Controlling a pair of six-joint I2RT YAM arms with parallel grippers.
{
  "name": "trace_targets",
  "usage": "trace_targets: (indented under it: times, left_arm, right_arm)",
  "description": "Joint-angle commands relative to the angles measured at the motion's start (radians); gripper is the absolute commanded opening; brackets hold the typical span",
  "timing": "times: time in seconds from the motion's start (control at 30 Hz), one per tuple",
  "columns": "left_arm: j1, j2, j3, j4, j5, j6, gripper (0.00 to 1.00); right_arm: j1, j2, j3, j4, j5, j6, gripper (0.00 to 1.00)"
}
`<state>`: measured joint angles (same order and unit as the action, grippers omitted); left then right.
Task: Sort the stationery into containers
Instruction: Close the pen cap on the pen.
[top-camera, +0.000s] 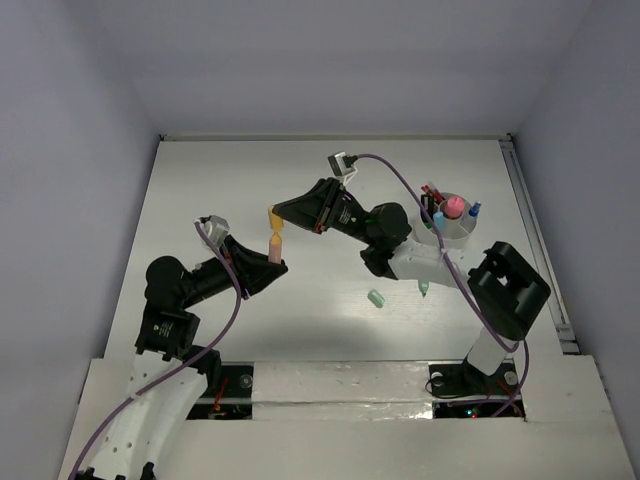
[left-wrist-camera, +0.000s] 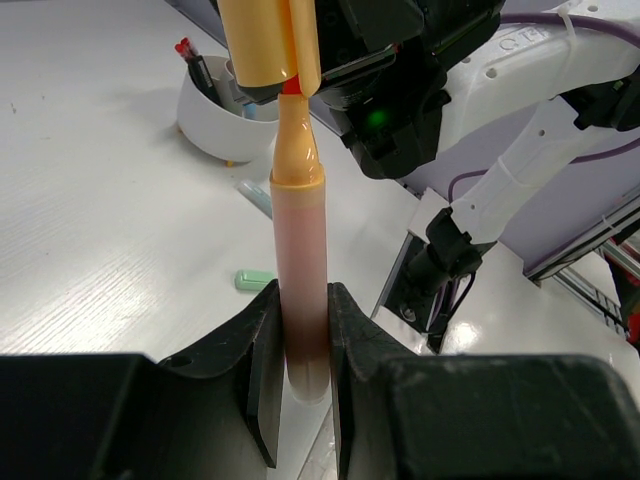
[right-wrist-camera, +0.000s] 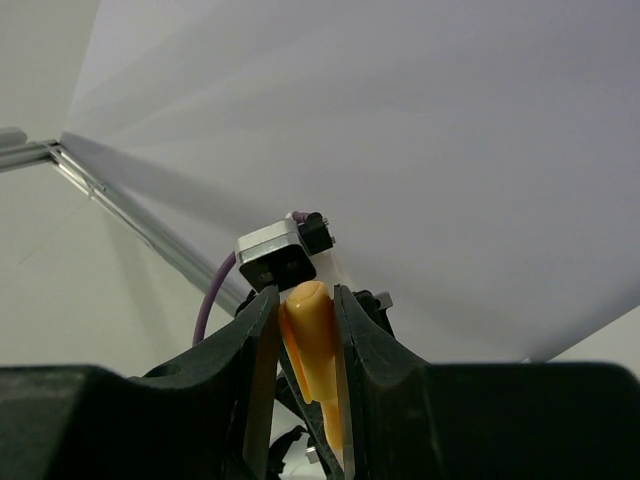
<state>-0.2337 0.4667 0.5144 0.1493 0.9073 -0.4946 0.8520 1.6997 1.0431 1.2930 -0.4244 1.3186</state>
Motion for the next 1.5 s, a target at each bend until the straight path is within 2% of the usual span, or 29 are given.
trace_targets:
  times: [0.0, 0.47, 0.87, 1.0, 1.3, 1.47]
  left_arm:
    - [0.004, -0.011, 0.007, 0.036, 0.002, 0.014, 0.00]
    - [0.022, -0.031, 0.009, 0.041, -0.002, 0.010, 0.00]
    - [0.031, -0.132, 0.006, 0.137, -0.028, -0.059, 0.00]
    - [0.031, -0.163, 0.006, 0.246, -0.024, -0.145, 0.00]
    - [0.031, -0.175, 0.058, 0.358, -0.004, -0.282, 0.00]
    - [0.031, -0.168, 0.072, 0.322, -0.001, -0.263, 0.00]
  right_arm:
    - [0.016, 0.012, 0.031, 0.422, -0.013, 0.008, 0.00]
    - [0.053, 0.017, 0.018, 0.424, -0.001, -0.007, 0.00]
    - [0.105, 0.009, 0.028, 0.424, 0.018, -0.033, 0.00]
    - [0.128, 0.014, 0.058, 0.424, 0.013, -0.029, 0.00]
    - [0.162, -0.008, 0.087, 0.424, -0.016, -0.024, 0.00]
    - [0.171, -0.025, 0.064, 0.422, -0.020, -0.025, 0.00]
